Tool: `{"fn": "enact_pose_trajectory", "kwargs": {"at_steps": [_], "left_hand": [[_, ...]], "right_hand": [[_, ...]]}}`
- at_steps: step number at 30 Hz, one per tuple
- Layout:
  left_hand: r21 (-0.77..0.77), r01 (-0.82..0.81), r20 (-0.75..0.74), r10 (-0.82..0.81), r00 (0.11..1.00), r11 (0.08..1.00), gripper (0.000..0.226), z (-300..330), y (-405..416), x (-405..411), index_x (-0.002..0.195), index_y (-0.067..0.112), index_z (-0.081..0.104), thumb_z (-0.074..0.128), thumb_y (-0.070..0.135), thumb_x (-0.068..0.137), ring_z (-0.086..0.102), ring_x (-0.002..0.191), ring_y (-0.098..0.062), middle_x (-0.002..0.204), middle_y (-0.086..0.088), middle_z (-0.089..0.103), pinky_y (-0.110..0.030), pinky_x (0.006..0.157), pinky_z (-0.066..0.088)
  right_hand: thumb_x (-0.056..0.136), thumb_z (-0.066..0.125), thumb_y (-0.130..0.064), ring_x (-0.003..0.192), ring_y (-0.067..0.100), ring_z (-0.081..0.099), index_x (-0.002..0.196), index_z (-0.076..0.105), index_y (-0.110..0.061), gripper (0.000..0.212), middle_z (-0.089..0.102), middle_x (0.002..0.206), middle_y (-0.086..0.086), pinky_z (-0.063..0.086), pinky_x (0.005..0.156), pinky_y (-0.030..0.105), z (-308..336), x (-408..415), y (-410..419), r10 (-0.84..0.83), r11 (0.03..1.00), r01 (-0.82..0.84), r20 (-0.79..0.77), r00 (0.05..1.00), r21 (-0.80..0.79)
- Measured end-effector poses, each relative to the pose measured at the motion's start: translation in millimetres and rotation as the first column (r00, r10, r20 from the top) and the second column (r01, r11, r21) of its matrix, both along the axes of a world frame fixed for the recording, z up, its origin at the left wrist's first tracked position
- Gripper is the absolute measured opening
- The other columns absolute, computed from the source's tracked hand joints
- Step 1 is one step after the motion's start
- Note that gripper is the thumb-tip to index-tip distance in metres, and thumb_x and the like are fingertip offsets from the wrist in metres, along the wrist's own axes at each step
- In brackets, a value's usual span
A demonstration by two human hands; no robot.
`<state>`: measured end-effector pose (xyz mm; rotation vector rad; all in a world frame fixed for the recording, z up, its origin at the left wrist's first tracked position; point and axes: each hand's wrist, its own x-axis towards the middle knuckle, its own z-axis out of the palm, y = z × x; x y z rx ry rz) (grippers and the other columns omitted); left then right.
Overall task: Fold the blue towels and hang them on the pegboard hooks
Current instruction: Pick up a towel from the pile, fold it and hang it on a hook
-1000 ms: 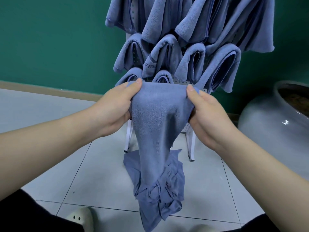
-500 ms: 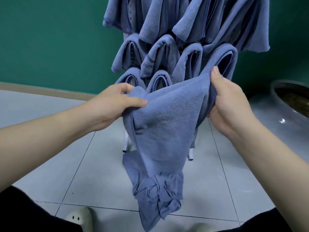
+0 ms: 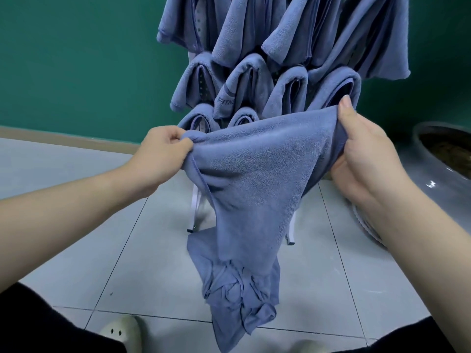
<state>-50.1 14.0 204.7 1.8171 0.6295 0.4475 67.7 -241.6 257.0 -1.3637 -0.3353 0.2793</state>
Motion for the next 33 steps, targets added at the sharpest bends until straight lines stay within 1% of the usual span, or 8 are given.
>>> {"fn": "enact_pose_trajectory", "kwargs": {"at_steps": [3, 7, 15, 18, 20, 24, 28, 33], "left_hand": [[-0.211, -0.093, 0.035, 0.103, 0.994, 0.973, 0.02, -4, 4, 7, 0.081, 0.009, 0.062, 0.054, 0.01, 0.1, 0.058, 0.077, -0.025, 0.082, -0.01, 0.059, -0.035, 0.071, 0.062], [-0.504, -0.128, -0.016, 0.138, 0.99, 0.854, 0.027, -7, 11, 10, 0.122, 0.009, 0.067, 0.057, 0.028, 0.105, 0.074, 0.084, -0.025, 0.11, -0.01, 0.075, -0.029, 0.056, 0.061], [-0.538, -0.023, -0.016, 0.017, 1.0, 0.842, 0.034, -1, 5, 9, 0.114, 0.015, 0.073, 0.067, 0.044, 0.097, 0.075, 0.085, -0.015, 0.106, 0.0, 0.079, -0.026, 0.061, 0.06], [-0.492, 0.192, -0.038, -0.242, 0.97, 0.849, 0.017, 4, 3, 4, 0.104, 0.016, 0.073, 0.075, 0.026, 0.09, 0.065, 0.082, -0.014, 0.099, 0.005, 0.071, -0.022, 0.06, 0.056], [-0.497, 0.247, -0.06, -0.317, 0.946, 0.832, 0.031, 4, 4, 1, 0.107, 0.012, 0.072, 0.078, 0.016, 0.077, 0.065, 0.08, -0.015, 0.1, -0.002, 0.068, -0.024, 0.062, 0.058], [-0.568, 0.162, -0.084, -0.253, 0.964, 0.807, 0.034, 3, 4, -1, 0.122, -0.003, 0.069, 0.071, 0.003, 0.088, 0.069, 0.09, -0.013, 0.111, -0.006, 0.07, -0.023, 0.074, 0.063], [-0.585, 0.017, -0.111, -0.101, 0.989, 0.811, 0.024, 1, 7, 0, 0.122, -0.003, 0.067, 0.061, 0.004, 0.1, 0.076, 0.077, -0.014, 0.109, -0.012, 0.074, -0.026, 0.063, 0.063], [-0.605, -0.064, -0.113, -0.006, 0.994, 0.793, 0.024, 5, 10, 0, 0.108, 0.011, 0.063, 0.047, 0.029, 0.11, 0.077, 0.067, -0.021, 0.079, -0.007, 0.078, -0.035, 0.058, 0.064]], "right_hand": [[0.107, 0.049, -0.043, 0.111, 0.03, 0.073, 0.129, 0.064, 0.001, 0.052, 0.076, 0.117, 0.016, 0.052, 0.106, 0.056, 0, 0, -1, -0.002, 1.0, 0.003, -0.033, 0.999, 0.016], [0.106, 0.053, -0.044, 0.11, 0.026, 0.074, 0.127, 0.066, -0.002, 0.048, 0.076, 0.117, 0.014, 0.053, 0.105, 0.049, -2, -1, 1, 0.0, 0.999, 0.005, -0.096, 0.995, 0.046], [0.106, 0.053, -0.042, 0.108, 0.023, 0.074, 0.12, 0.069, -0.009, 0.039, 0.077, 0.115, 0.01, 0.054, 0.105, 0.045, 4, 3, 0, -0.046, 0.996, 0.057, -0.154, 0.987, 0.067], [0.105, 0.054, -0.043, 0.107, 0.023, 0.075, 0.124, 0.068, -0.01, 0.041, 0.077, 0.115, 0.009, 0.055, 0.103, 0.045, 7, 5, -3, -0.055, 0.993, 0.072, -0.184, 0.981, 0.09], [0.105, 0.054, -0.044, 0.107, 0.025, 0.075, 0.127, 0.067, -0.009, 0.043, 0.077, 0.116, 0.01, 0.056, 0.101, 0.044, 8, 8, -5, -0.051, 0.992, 0.072, -0.191, 0.98, 0.105], [0.105, 0.054, -0.043, 0.104, 0.027, 0.076, 0.127, 0.067, -0.008, 0.043, 0.077, 0.114, 0.011, 0.058, 0.098, 0.044, 9, 10, -6, -0.071, 0.988, 0.096, -0.205, 0.976, 0.118], [0.104, 0.057, -0.043, 0.103, 0.026, 0.076, 0.126, 0.068, -0.009, 0.042, 0.078, 0.113, 0.01, 0.059, 0.096, 0.044, 7, 12, -6, -0.086, 0.989, 0.109, -0.21, 0.974, 0.101], [0.105, 0.055, -0.043, 0.101, 0.022, 0.077, 0.122, 0.069, -0.011, 0.039, 0.079, 0.11, 0.006, 0.059, 0.093, 0.042, 5, 15, -7, -0.087, 0.995, 0.093, -0.162, 0.983, 0.028]]}}
